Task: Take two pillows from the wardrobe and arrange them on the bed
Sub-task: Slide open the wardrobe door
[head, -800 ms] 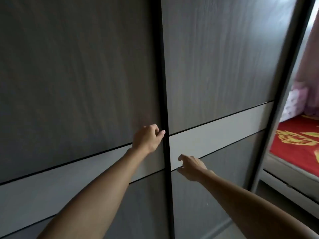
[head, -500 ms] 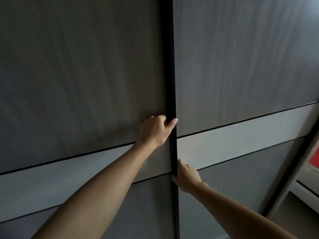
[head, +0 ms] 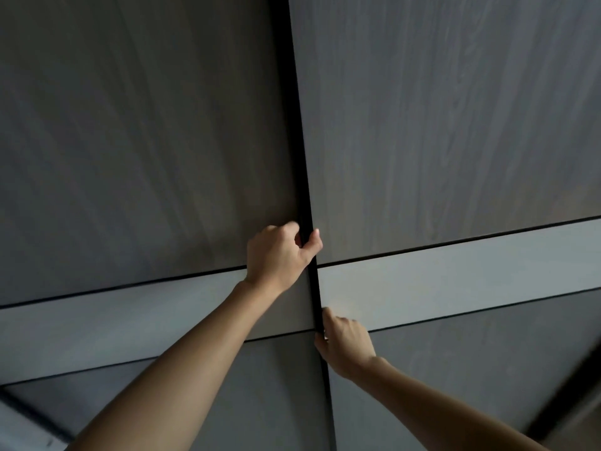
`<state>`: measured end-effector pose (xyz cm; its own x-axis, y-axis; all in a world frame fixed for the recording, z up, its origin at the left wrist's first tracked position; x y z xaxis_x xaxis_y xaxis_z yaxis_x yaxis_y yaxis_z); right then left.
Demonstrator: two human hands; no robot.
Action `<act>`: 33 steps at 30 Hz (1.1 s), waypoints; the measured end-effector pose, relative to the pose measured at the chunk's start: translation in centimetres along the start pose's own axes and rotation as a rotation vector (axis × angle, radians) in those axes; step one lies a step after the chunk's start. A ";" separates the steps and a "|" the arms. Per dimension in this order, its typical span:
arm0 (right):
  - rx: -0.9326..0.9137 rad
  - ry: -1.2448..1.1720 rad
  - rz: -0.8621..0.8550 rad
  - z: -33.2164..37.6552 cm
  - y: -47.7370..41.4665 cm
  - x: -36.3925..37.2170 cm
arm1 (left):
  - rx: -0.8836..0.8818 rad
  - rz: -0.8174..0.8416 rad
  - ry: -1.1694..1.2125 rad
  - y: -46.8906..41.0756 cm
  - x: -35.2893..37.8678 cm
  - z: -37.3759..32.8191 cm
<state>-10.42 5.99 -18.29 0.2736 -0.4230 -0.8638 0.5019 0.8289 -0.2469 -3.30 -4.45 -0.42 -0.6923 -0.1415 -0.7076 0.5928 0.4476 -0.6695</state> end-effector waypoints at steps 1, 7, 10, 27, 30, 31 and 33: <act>-0.006 -0.001 0.006 0.9 -0.2 0.4 | -0.014 0.002 -0.011 0.2 -0.5 0.8; -0.045 0.044 0.068 7.4 -1.1 2.9 | -0.096 0.080 -0.031 1.6 -4.6 6.5; -0.054 0.047 0.119 10.9 -1.4 4.0 | -0.119 0.109 -0.037 2.3 -6.8 9.8; -0.473 0.400 -0.396 20.7 -2.5 1.0 | -0.113 -0.084 -0.297 9.8 -18.4 28.7; -0.527 0.456 -0.384 22.5 -3.4 1.5 | 0.111 -0.129 -0.604 11.7 -19.6 30.7; -0.541 0.475 -0.373 23.1 -3.8 1.8 | 0.151 -0.110 -0.665 12.3 -19.9 31.7; -0.562 0.518 -0.334 24.3 -4.6 2.5 | 0.169 -0.042 -0.754 13.4 -20.5 33.7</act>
<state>7.88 -7.78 -8.66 -0.2982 -0.5711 -0.7648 -0.0317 0.8068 -0.5900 32.67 -25.27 -2.53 -0.2844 -0.7456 -0.6027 0.6686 0.2963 -0.6820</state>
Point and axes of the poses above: each hand's wrist, its own y-axis away from the middle knuckle, its own x-axis out of the palm, z = x × y, the point moved 2 cm from there along -y, towards the middle knuckle, and after that the axes turned 4 degrees about -y, right-handed, at the moved point
